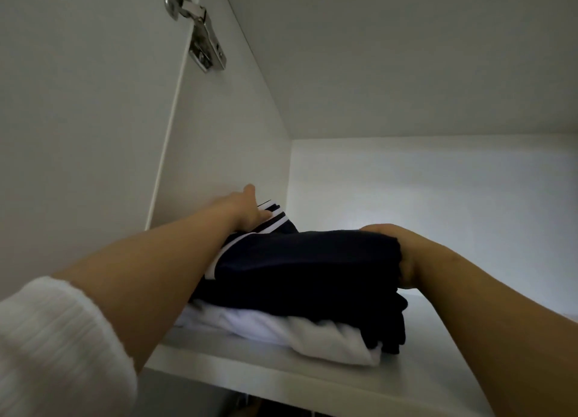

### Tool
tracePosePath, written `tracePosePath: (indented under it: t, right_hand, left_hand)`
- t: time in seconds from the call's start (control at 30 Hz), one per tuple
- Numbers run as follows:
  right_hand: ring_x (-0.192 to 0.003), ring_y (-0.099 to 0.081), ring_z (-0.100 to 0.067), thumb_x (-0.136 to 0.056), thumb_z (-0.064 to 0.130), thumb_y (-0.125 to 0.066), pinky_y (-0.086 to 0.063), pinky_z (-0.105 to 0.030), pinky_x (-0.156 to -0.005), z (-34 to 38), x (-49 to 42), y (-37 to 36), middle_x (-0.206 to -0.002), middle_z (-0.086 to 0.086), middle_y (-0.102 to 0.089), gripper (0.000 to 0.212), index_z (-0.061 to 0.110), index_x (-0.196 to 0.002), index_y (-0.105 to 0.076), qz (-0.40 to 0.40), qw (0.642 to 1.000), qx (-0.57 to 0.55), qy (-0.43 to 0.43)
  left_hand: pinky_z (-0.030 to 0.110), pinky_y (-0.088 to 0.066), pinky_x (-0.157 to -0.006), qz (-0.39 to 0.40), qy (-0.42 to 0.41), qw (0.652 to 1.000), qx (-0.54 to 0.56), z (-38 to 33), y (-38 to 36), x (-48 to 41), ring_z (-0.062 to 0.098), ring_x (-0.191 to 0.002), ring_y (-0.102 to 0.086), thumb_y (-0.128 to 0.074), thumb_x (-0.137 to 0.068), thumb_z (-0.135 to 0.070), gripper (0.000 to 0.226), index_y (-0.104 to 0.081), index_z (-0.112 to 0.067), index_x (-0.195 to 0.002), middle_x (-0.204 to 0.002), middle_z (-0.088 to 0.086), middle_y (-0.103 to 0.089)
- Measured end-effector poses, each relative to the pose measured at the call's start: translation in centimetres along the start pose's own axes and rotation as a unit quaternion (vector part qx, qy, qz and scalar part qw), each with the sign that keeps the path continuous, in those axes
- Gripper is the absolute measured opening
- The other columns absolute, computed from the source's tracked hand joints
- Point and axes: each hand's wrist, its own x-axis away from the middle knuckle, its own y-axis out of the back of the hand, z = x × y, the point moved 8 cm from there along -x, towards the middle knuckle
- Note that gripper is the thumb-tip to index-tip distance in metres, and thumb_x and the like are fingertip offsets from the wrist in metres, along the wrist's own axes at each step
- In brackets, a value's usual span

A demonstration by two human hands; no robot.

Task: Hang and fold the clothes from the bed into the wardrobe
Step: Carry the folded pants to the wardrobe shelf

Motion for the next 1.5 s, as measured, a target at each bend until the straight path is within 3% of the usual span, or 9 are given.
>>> tracePosePath:
  t: [0.27, 0.47, 0.57, 0.73, 0.83, 0.9, 1.0, 1.13, 1.5]
  right_hand:
    - [-0.070, -0.055, -0.017, -0.087, -0.008, -0.045, -0.045, -0.027, -0.052, 1.6, 1.0, 1.3, -0.091, -0.003, -0.053, 0.062, 0.020, -0.140, -0.028, -0.106, 0.973, -0.141, 0.146]
    - [-0.061, -0.040, -0.014, -0.093, 0.010, -0.045, -0.037, -0.016, -0.050, -0.6, -0.7, 1.5, -0.077, -0.006, -0.045, 0.017, 0.006, -0.108, -0.038, -0.108, 0.994, 0.028, 0.007]
    - [-0.093, -0.049, -0.027, -0.094, 0.020, -0.043, -0.047, -0.025, -0.078, -0.8, -1.0, 2.9, -0.118, -0.015, -0.045, 0.034, 0.010, -0.126, -0.035, -0.171, 0.983, 0.063, 0.019]
    - [-0.137, -0.019, -0.028, -0.092, 0.027, -0.047, -0.022, -0.041, -0.110, 2.0, -1.2, 2.5, -0.153, 0.000, -0.015, 0.045, 0.026, -0.136, -0.042, -0.187, 0.909, 0.335, 0.163]
    - [-0.089, -0.058, -0.006, -0.100, 0.021, -0.035, -0.045, -0.011, -0.079, 0.7, -1.2, 0.1, -0.096, 0.004, -0.063, 0.027, 0.019, -0.089, -0.059, -0.027, 0.945, 0.304, 0.114]
    - [-0.059, -0.048, -0.001, -0.101, 0.025, -0.031, -0.039, -0.008, -0.045, 0.1, -0.5, -0.4, -0.063, 0.008, -0.052, 0.035, 0.021, -0.069, -0.046, 0.019, 0.951, 0.295, 0.092]
    - [-0.064, -0.044, -0.005, -0.100, 0.029, -0.030, -0.034, -0.012, -0.044, -0.2, 0.2, -0.3, -0.062, 0.008, -0.052, 0.034, 0.022, -0.071, -0.045, 0.048, 0.944, 0.318, 0.075]
    - [-0.059, -0.036, -0.005, -0.101, 0.021, -0.031, -0.032, -0.012, -0.055, 0.4, 1.2, -0.7, -0.055, 0.012, -0.047, 0.037, 0.023, -0.065, -0.037, 0.028, 0.941, 0.321, 0.105]
    - [-0.098, -0.062, -0.010, -0.092, 0.024, -0.049, -0.046, -0.017, -0.084, 4.0, 5.8, -5.0, -0.107, 0.006, -0.068, 0.024, 0.025, -0.103, -0.070, 0.103, 0.900, 0.325, 0.273]
  left_hand:
    - [0.029, -0.037, -0.075, -0.168, -0.093, 0.977, 0.096, -0.8, 3.6, -0.2, 0.028, -0.088, -0.053, -0.040, -0.098, -0.025, 0.024, -0.052, -0.018, -0.117, -0.106, 0.015, -0.062]
    - [0.030, -0.037, -0.096, 0.168, -0.051, 0.960, -0.217, -1.7, -4.2, -0.2, 0.026, -0.123, -0.047, -0.039, -0.098, -0.018, 0.036, -0.048, -0.014, -0.133, -0.139, 0.008, -0.046]
    - [0.033, -0.036, -0.102, 0.281, 0.022, 0.912, -0.297, -1.3, -4.0, -0.4, 0.026, -0.119, -0.049, -0.039, -0.098, -0.022, 0.040, -0.043, -0.008, -0.136, -0.134, 0.009, -0.048]
    - [0.036, -0.025, -0.111, 0.098, -0.160, 0.965, -0.182, -7.1, -2.8, -4.2, 0.025, -0.136, -0.031, -0.036, -0.100, -0.027, 0.044, -0.032, -0.017, -0.143, -0.150, 0.007, -0.031]
    - [0.035, -0.028, -0.109, 0.263, -0.155, 0.949, -0.079, -5.6, -8.5, -4.1, 0.032, -0.135, -0.033, -0.041, -0.099, -0.019, 0.045, -0.035, 0.003, -0.138, -0.147, 0.016, -0.033]
    - [0.035, -0.039, -0.099, 0.355, -0.124, 0.923, -0.083, -4.1, -10.4, -3.2, 0.038, -0.126, -0.045, -0.059, -0.086, -0.018, 0.045, -0.049, 0.005, -0.123, -0.132, 0.019, -0.050]
    - [0.033, -0.044, -0.092, 0.405, -0.106, 0.907, -0.032, -3.8, -10.5, -2.8, 0.034, -0.114, -0.055, -0.059, -0.059, -0.040, 0.054, -0.059, -0.008, -0.102, -0.112, 0.008, -0.059]
    - [0.034, -0.036, -0.101, 0.307, -0.101, 0.946, -0.033, -4.5, -9.3, -3.0, 0.031, -0.126, -0.045, -0.045, -0.096, -0.028, 0.040, -0.049, -0.004, -0.128, -0.137, 0.013, -0.048]
    - [0.030, -0.041, -0.090, 0.017, -0.115, 0.993, 0.012, -1.5, -0.3, 7.5, 0.026, -0.110, -0.054, -0.037, -0.096, -0.027, 0.034, -0.065, -0.017, -0.111, -0.123, 0.006, -0.060]
